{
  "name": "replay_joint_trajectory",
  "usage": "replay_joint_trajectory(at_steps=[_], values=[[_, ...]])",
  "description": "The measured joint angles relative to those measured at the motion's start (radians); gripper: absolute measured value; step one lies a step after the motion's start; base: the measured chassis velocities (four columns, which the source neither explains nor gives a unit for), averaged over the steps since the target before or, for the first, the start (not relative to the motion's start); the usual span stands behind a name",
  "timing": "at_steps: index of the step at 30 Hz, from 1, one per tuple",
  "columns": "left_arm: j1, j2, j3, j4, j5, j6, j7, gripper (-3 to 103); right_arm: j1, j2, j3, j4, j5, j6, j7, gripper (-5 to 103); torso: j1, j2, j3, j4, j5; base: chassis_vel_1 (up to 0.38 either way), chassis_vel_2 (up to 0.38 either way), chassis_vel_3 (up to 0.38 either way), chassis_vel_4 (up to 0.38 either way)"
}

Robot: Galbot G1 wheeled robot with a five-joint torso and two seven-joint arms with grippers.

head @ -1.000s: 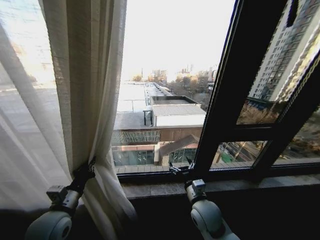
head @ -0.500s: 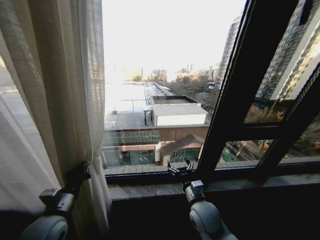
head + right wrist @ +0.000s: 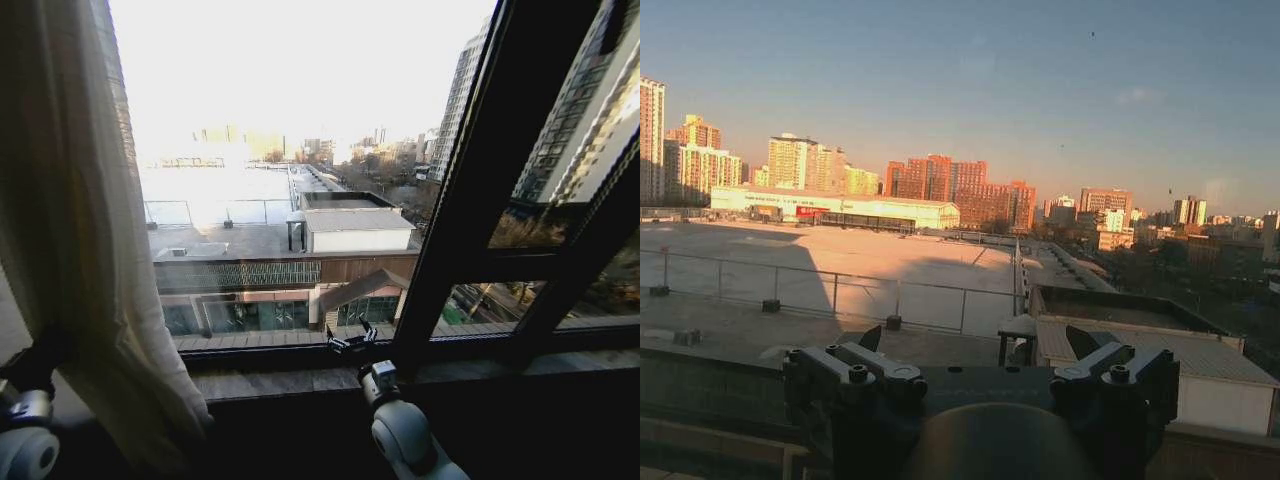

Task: Open the curtains by pulling them apart, changing their state from closed to fully open.

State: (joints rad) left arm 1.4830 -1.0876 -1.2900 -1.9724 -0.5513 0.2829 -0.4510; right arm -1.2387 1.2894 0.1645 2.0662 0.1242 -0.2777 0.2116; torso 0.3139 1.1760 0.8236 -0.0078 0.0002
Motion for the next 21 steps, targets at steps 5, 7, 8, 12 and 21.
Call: replay_joint_trajectory(at_steps=[5, 7, 8, 12, 21], values=[[0.01, 0.055, -0.094, 0.097, 0.016, -0.005, -0.056, 0, 0.007, 0.01, -0.012, -0.021, -0.014, 0.015, -0.009, 100, 0.0, 0.0, 0.0, 0.0006, -0.0005, 0.0, 0.0, 0.0, 0.0], [0.036, 0.052, -0.095, 0.067, 0.019, -0.008, 0.002, 0, 0.012, 0.015, -0.015, -0.028, -0.016, 0.016, -0.01, 100, 0.0, 0.0, 0.0, 0.0005, -0.0004, 0.0, 0.0, 0.0, 0.0], [0.045, 0.036, -0.082, 0.037, 0.02, -0.008, 0.038, 0, 0.015, 0.019, -0.017, -0.031, -0.016, 0.016, -0.01, 100, 0.0, 0.0, 0.0, 0.0004, 0.0, 0.0, 0.0, 0.0, 0.0], [0.058, -0.011, -0.024, -0.034, 0.021, -0.007, 0.103, 14, 0.016, 0.022, -0.017, -0.032, -0.017, 0.016, -0.01, 100, 0.0, 0.0, 0.0, -0.0001, -0.0002, 0.0, 0.0, 0.0, 0.0], [0.098, -0.074, 0.123, -0.23, 0.0, 0.032, 0.206, 46, 0.006, 0.013, -0.001, -0.04, -0.016, 0.016, -0.009, 100, 0.0, 0.0, 0.0, 0.0004, 0.0002, 0.0, 0.0, 0.0, 0.0]])
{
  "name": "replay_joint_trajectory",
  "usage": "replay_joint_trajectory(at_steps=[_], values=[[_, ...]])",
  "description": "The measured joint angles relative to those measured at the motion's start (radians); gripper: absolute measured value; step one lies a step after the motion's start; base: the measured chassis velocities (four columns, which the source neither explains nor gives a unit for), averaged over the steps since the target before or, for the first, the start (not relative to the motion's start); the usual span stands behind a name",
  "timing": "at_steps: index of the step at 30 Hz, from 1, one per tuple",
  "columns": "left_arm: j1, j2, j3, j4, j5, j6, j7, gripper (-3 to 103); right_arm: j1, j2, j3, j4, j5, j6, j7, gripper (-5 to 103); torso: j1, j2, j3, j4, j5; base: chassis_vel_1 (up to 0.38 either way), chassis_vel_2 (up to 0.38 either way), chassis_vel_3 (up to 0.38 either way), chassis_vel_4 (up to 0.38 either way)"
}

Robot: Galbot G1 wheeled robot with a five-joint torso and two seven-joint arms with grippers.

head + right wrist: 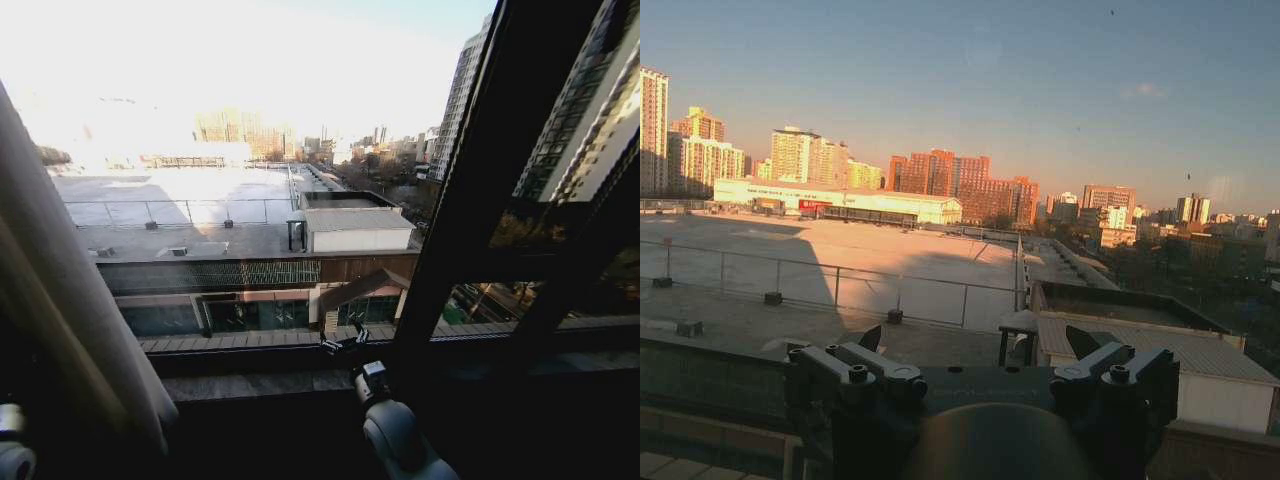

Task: Open the curtains by pulling them apart, changing their state from closed to fully open.

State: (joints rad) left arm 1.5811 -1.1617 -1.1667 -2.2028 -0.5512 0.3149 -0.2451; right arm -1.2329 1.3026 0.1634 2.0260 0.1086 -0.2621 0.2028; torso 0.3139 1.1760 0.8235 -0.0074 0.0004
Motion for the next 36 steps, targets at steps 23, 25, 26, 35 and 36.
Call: replay_joint_trajectory(at_steps=[23, 25, 26, 35, 36], values=[[0.102, -0.031, 0.248, -0.28, 0.002, 0.15, -0.214, 100, 0.02, -0.031, 0.031, -0.054, 0.066, -0.025, 0.007, 100, 0.0, 0.0, 0.0, -0.0002, -0.0001, 0.0, 0.0, 0.0, 0.0], [0.097, -0.029, 0.247, -0.279, 0.002, 0.155, -0.245, 100, 0.022, -0.026, 0.029, -0.06, 0.062, -0.025, 0.007, 100, 0.0, 0.0, 0.0, -0.0001, -0.0001, 0.0, 0.0, 0.0, 0.0], [0.092, -0.027, 0.246, -0.274, 0.005, 0.156, -0.267, 100, 0.023, -0.022, 0.027, -0.063, 0.06, -0.025, 0.007, 100, 0.0, 0.0, 0.0, -0.0001, -0.0001, 0.0, 0.0, 0.0, 0.0], [0.051, 0.015, 0.198, -0.177, 0.014, 0.133, -0.314, 100, 0.032, 0.008, 0.005, -0.083, 0.029, -0.023, 0.006, 100, 0.0, 0.0, 0.0, -0.0001, -0.0003, 0.0, 0.0, 0.0, 0.0], [0.051, 0.015, 0.198, -0.177, 0.014, 0.133, -0.314, 100, 0.032, 0.008, 0.005, -0.083, 0.029, -0.023, 0.006, 100, 0.0, 0.0, 0.0, -0.0001, -0.0003, 0.0, 0.0, 0.0, 0.0]])
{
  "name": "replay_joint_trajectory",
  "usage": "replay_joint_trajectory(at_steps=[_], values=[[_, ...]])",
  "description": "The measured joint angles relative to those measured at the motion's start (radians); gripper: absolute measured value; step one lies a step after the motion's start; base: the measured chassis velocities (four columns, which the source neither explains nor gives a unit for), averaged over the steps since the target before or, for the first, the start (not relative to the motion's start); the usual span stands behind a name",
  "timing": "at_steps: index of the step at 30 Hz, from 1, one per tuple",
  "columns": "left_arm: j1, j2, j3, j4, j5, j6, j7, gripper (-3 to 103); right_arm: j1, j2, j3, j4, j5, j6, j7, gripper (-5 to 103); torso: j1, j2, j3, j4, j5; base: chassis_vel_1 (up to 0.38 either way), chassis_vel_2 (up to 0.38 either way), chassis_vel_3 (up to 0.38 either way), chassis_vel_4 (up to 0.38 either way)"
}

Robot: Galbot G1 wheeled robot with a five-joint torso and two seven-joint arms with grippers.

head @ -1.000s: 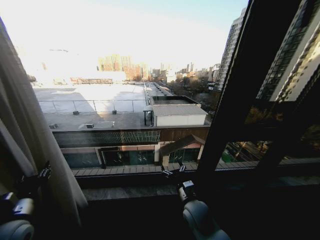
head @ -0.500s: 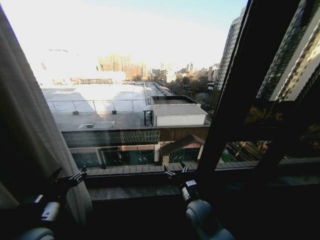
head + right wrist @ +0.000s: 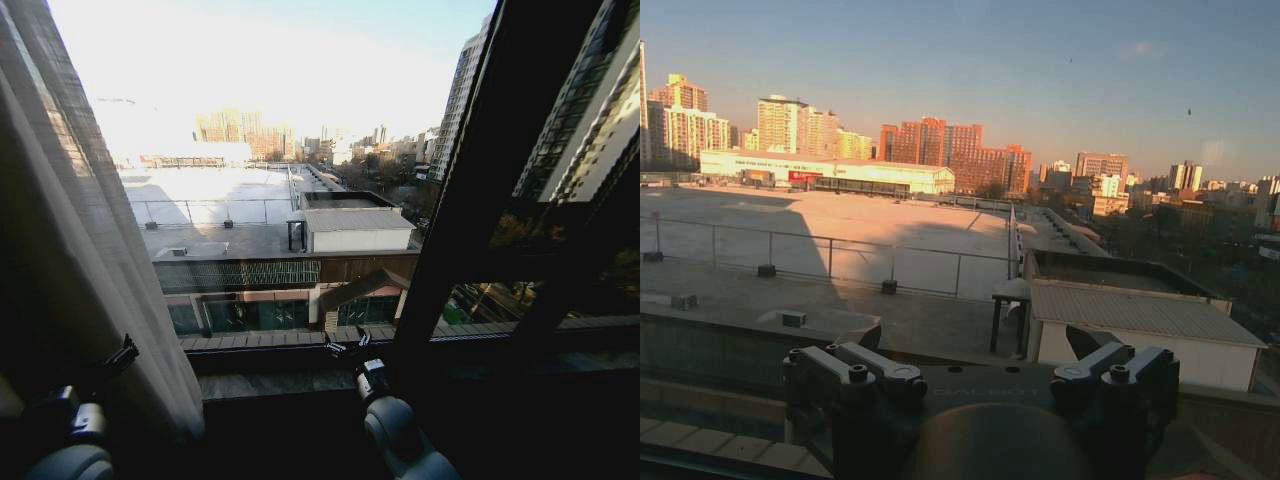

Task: Open the curtains by pulling them apart, changing their state from closed to fully open.

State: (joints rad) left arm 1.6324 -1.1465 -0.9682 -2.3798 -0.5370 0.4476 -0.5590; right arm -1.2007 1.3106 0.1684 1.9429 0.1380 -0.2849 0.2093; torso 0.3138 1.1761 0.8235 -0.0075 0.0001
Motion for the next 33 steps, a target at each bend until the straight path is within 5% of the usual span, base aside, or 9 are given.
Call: replay_joint_trajectory(at_steps=[3, 5, 8, 12, 18, 23, 27, 33], values=[[-0.016, 0.047, -0.043, 0.071, -0.025, -0.067, 0.13, 100, 0.001, 0.003, 0.003, 0.0, -0.006, 0.0, 0.0, 100, 0.0, 0.0, 0.0, -0.0002, -0.0001, 0.0, 0.0, 0.0, 0.0], [-0.017, 0.049, -0.045, 0.074, -0.026, -0.069, 0.134, 100, 0.001, 0.003, 0.004, 0.0, -0.006, 0.0, 0.0, 100, 0.0, 0.0, 0.0, -0.0002, -0.0001, 0.0, 0.0, 0.0, 0.0], [-0.034, 0.126, -0.088, 0.165, -0.066, -0.12, 0.259, 100, -0.001, 0.0, 0.013, 0.004, -0.01, 0.001, 0.001, 100, 0.0, 0.0, 0.0, -0.0001, -0.0002, 0.0, 0.0, 0.0, 0.0], [-0.045, 0.163, -0.107, 0.207, -0.101, -0.127, 0.293, 100, -0.004, -0.001, 0.018, 0.009, -0.012, 0.002, 0.001, 100, 0.0, 0.0, 0.0, -0.0003, 0.0, 0.0, 0.0, 0.0, 0.0], [-0.045, 0.199, -0.131, 0.285, -0.117, -0.181, 0.423, 99, 0.003, -0.004, 0.026, 0.014, -0.012, 0.002, 0.002, 100, 0.0, 0.0, 0.0, -0.0001, -0.0001, 0.0, 0.0, 0.0, 0.0], [-0.051, 0.168, -0.122, 0.255, -0.103, -0.169, 0.425, 86, 0.015, -0.001, 0.015, 0.017, -0.008, 0.002, 0.004, 100, 0.0, 0.0, 0.0, 0.0, 0.0, 0.0, 0.0, 0.0, 0.0], [-0.058, 0.132, -0.098, 0.223, -0.087, -0.166, 0.377, 98, 0.025, -0.005, 0.01, 0.013, -0.008, 0.001, 0.002, 100, 0.0, 0.0, 0.0, -0.0001, 0.0001, 0.0, 0.0, 0.0, 0.0], [-0.066, 0.11, -0.092, 0.201, -0.081, -0.147, 0.353, 100, 0.039, -0.008, 0.0, 0.002, -0.014, -0.003, -0.004, 100, 0.0, 0.0, 0.0, -0.0001, 0.0001, 0.0, 0.0, 0.0, 0.0]])
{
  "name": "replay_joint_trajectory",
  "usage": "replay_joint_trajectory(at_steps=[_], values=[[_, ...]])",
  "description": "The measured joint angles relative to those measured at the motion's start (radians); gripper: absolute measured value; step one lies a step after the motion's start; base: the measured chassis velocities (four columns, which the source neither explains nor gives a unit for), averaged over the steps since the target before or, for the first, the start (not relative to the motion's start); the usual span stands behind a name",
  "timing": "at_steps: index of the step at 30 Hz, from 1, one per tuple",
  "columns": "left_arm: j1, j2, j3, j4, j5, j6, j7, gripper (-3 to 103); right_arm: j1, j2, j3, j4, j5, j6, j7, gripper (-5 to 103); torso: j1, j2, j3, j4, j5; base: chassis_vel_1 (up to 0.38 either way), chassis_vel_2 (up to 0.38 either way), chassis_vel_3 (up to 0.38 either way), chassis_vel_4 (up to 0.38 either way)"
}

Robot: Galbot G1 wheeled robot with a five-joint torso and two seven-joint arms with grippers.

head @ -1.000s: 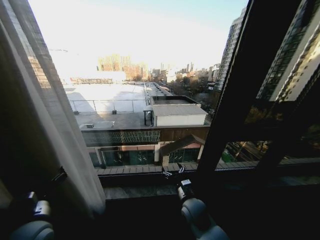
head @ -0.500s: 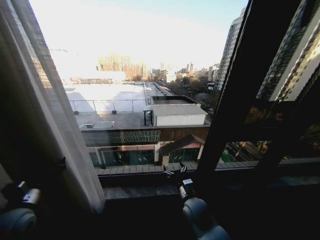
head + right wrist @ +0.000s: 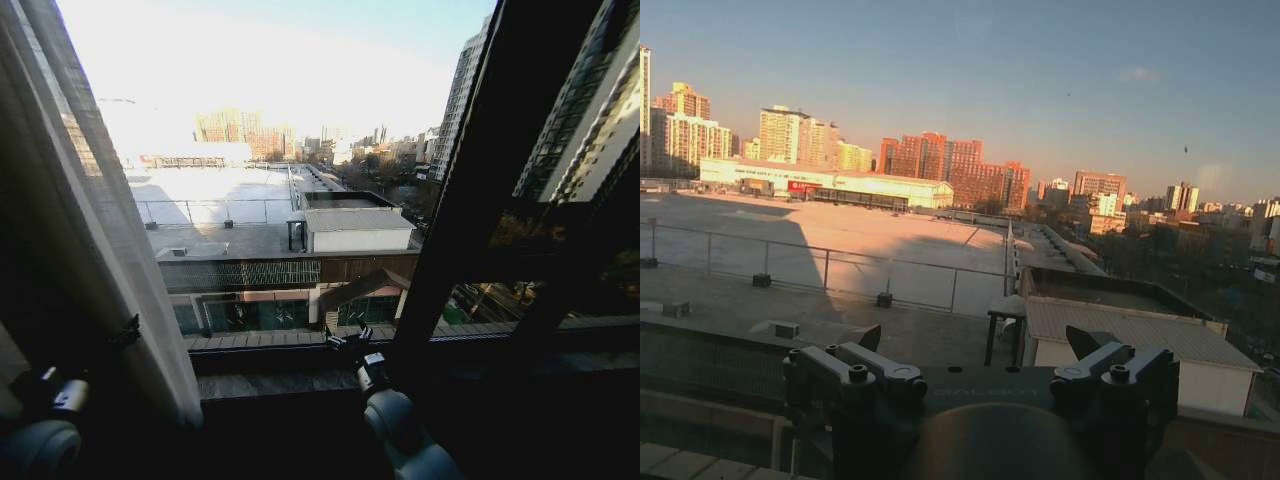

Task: Open the curtains by pulling them apart, changing their state from closed to fully open.

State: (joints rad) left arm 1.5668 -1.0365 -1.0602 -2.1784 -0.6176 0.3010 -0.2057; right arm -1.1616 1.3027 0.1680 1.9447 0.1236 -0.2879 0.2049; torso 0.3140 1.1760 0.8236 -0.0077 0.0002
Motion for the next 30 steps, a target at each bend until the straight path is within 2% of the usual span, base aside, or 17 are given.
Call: replay_joint_trajectory(at_steps=[9, 19, 30], values=[[-0.004, -0.006, 0.001, -0.007, 0.001, 0.006, -0.001, 100, 0.015, 0.015, -0.017, -0.018, -0.006, 0.0, 0.0, 100, 0.0, 0.0, 0.0, 0.0, 0.0001, 0.0, 0.0, 0.0, 0.0], [-0.009, -0.014, 0.005, 0.0, 0.003, 0.004, -0.002, 100, 0.025, 0.022, -0.025, -0.028, -0.002, 0.0, 0.001, 100, 0.0, 0.0, 0.0, 0.0001, 0.0001, 0.112, 0.109, -0.123, -0.119], [-0.104, -0.103, 0.071, -0.006, 0.006, 0.037, -0.057, 100, 0.032, 0.038, -0.044, -0.048, -0.002, 0.0, 0.002, 100, 0.0, 0.0, 0.0, -0.0003, 0.0006, 0.031, 0.034, -0.027, -0.022]])
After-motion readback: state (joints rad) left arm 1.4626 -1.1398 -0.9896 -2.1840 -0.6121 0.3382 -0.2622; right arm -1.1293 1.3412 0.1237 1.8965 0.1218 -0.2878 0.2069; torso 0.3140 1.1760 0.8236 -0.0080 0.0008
